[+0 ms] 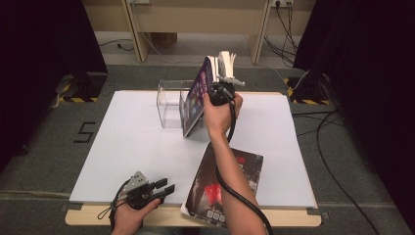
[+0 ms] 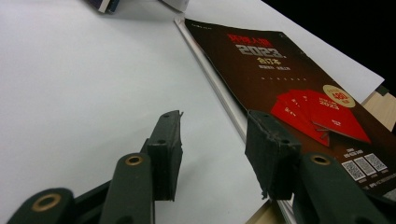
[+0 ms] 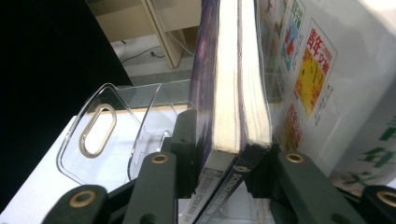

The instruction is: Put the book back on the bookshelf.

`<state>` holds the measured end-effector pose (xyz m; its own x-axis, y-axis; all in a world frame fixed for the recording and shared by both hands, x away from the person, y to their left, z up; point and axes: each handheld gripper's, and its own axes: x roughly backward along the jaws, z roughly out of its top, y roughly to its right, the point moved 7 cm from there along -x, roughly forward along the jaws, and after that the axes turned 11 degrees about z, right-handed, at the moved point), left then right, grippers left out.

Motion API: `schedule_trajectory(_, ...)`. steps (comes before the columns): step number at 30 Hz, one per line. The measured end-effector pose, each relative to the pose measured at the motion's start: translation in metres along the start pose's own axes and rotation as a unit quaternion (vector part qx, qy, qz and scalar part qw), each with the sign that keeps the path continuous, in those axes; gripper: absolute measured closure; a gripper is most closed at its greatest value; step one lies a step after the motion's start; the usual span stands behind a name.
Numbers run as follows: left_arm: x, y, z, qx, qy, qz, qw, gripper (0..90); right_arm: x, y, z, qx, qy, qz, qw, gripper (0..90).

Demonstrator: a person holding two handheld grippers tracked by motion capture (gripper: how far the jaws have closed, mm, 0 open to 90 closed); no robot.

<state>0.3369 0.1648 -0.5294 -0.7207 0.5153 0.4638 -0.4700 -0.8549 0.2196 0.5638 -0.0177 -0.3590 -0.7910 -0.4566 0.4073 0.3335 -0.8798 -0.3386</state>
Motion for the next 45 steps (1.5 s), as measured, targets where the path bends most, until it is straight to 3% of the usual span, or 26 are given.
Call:
schedule_trajectory(5,0.001,0.0,0.001,0.001,0.002,0.002,1.0,54.9,-0.001,-0.001,0.002,0.009,-0.005,-0.006,0.9999,71.9)
schedule_trajectory(6,0.001,0.0,0.001,0.001,0.002,0.002,1.0,54.9,-0.002,-0.005,0.003,0.032,-0.01,-0.015,0.9993,71.9)
schedule_trajectory(10,0.0,0.0,0.001,0.001,0.001,0.0,1.0,54.9,-0.005,-0.02,0.007,0.071,-0.018,-0.024,0.997,72.4)
schedule_trajectory(11,0.0,0.0,0.001,0.001,0.001,0.0,1.0,55.0,-0.005,-0.02,0.007,0.071,-0.018,-0.024,0.997,72.4)
schedule_trajectory(12,0.0,-0.001,0.001,0.001,0.002,0.001,1.0,54.9,-0.008,-0.029,0.01,0.098,-0.021,-0.025,0.9946,72.8)
schedule_trajectory(13,0.0,-0.001,0.001,0.001,0.002,0.001,1.0,55.0,-0.008,-0.029,0.01,0.098,-0.021,-0.025,0.9946,72.8)
schedule_trajectory(14,0.0,-0.001,0.001,0.001,0.002,0.001,1.0,55.0,-0.011,-0.037,0.013,0.135,-0.024,-0.028,0.9902,73.2)
schedule_trajectory(17,0.0,-0.001,0.0,0.002,0.001,0.0,1.0,55.0,-0.013,-0.043,0.014,0.151,-0.03,-0.024,0.9877,73.7)
schedule_trajectory(18,0.0,0.0,0.0,0.001,0.001,-0.001,1.0,55.1,-0.013,-0.046,0.014,0.169,-0.033,-0.024,0.9847,73.7)
schedule_trajectory(19,0.0,0.0,0.0,0.001,0.001,-0.001,1.0,55.1,-0.013,-0.046,0.014,0.169,-0.033,-0.024,0.9847,73.7)
schedule_trajectory(20,0.0,0.0,0.0,0.001,0.001,-0.002,1.0,55.1,-0.012,-0.047,0.014,0.184,-0.037,-0.025,0.982,73.7)
schedule_trajectory(24,0.0,0.001,0.0,0.0,0.0,-0.003,1.0,55.2,-0.006,-0.042,0.015,0.197,-0.038,-0.04,0.9788,74.3)
schedule_trajectory(33,-0.001,0.001,-0.001,-0.001,-0.001,-0.002,1.0,55.3,0.005,-0.046,0.002,0.199,0.0,-0.058,0.9783,74.0)
schedule_trajectory(35,-0.001,0.001,0.0,-0.001,-0.001,-0.002,1.0,55.3,0.004,-0.046,0.002,0.182,0.002,-0.046,0.9822,73.9)
schedule_trajectory(37,-0.001,0.0,0.0,-0.001,-0.001,-0.001,1.0,55.3,0.004,-0.045,0.003,0.178,0.0,-0.044,0.9831,73.3)
schedule_trajectory(38,-0.001,0.0,0.0,0.0,-0.001,-0.002,1.0,55.3,0.003,-0.043,0.006,0.159,-0.005,-0.032,0.9867,71.6)
schedule_trajectory(39,-0.001,0.0,0.0,0.0,-0.001,-0.002,1.0,55.4,0.003,-0.043,0.006,0.159,-0.005,-0.032,0.9867,71.6)
schedule_trajectory(40,-0.001,0.001,-0.001,0.0,-0.002,-0.003,1.0,55.3,0.001,-0.042,0.01,0.144,-0.009,-0.021,0.9893,69.3)
schedule_trajectory(45,-0.001,0.001,-0.001,0.001,-0.003,-0.004,1.0,55.3,-0.001,-0.043,0.02,0.128,-0.017,-0.009,0.9916,67.1)
